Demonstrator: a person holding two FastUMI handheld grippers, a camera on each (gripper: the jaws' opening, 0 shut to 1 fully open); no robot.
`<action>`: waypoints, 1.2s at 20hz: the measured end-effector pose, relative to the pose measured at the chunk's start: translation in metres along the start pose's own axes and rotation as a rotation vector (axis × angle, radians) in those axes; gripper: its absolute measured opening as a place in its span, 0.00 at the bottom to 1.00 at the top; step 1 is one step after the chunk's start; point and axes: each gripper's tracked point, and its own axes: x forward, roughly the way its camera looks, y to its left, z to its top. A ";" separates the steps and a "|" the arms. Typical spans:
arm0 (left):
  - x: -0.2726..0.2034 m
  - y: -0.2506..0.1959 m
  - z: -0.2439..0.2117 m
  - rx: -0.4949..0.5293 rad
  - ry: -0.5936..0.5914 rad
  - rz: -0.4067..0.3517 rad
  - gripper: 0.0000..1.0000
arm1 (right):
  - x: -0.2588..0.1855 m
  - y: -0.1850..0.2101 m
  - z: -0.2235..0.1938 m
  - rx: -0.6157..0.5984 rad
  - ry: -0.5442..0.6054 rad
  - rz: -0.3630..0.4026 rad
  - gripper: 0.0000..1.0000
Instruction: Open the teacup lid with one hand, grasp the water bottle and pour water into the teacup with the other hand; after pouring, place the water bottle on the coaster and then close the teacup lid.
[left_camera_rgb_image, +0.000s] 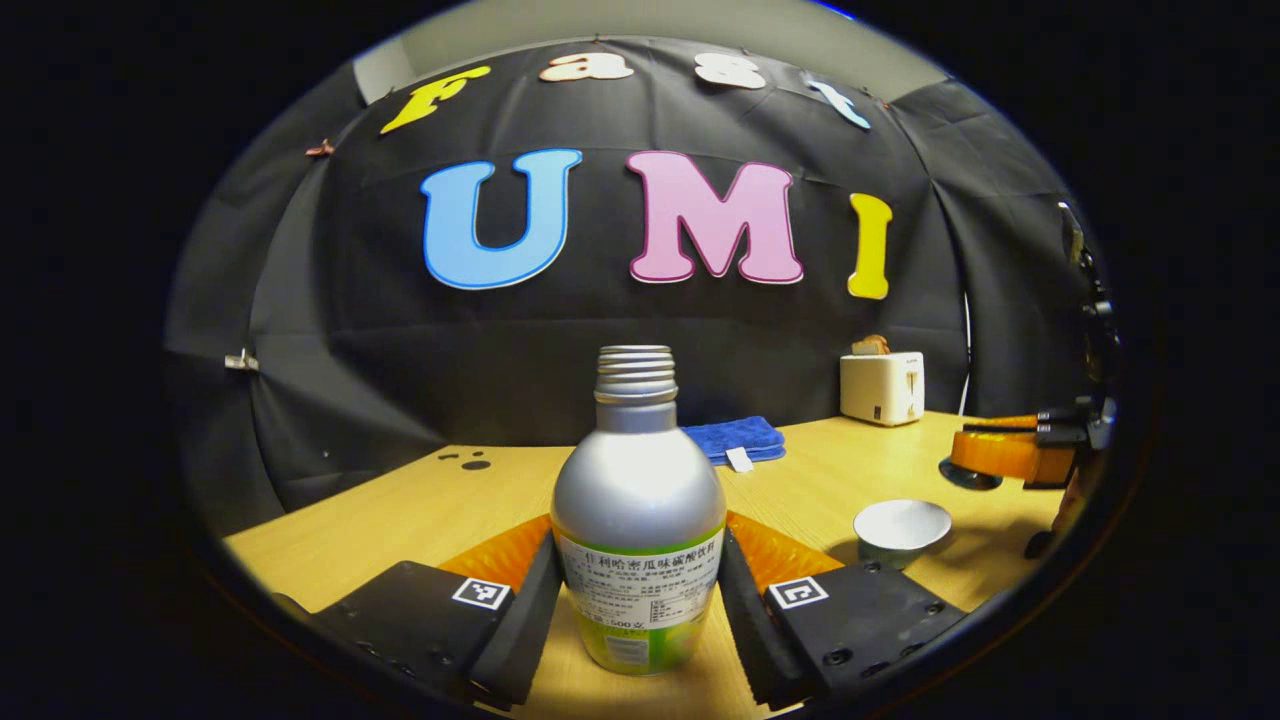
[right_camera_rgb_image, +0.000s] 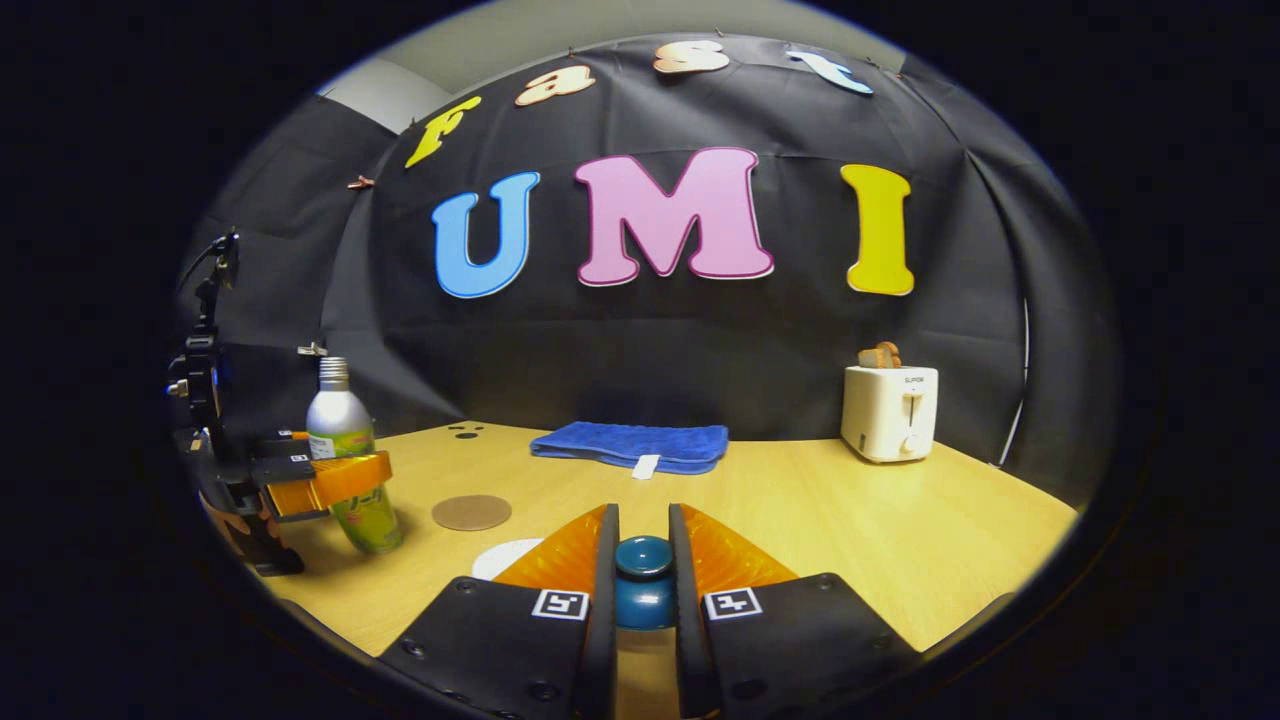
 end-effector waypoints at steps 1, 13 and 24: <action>0.000 -0.001 0.006 0.056 -0.005 0.004 0.79 | -0.001 -0.009 0.000 -0.001 0.000 -0.014 0.27; 0.016 -0.060 0.023 1.064 0.000 -0.118 0.79 | -0.010 -0.075 0.003 0.000 -0.006 -0.110 0.27; 0.037 -0.065 -0.003 1.455 0.078 -0.211 0.78 | -0.012 -0.072 0.002 -0.001 -0.006 -0.093 0.27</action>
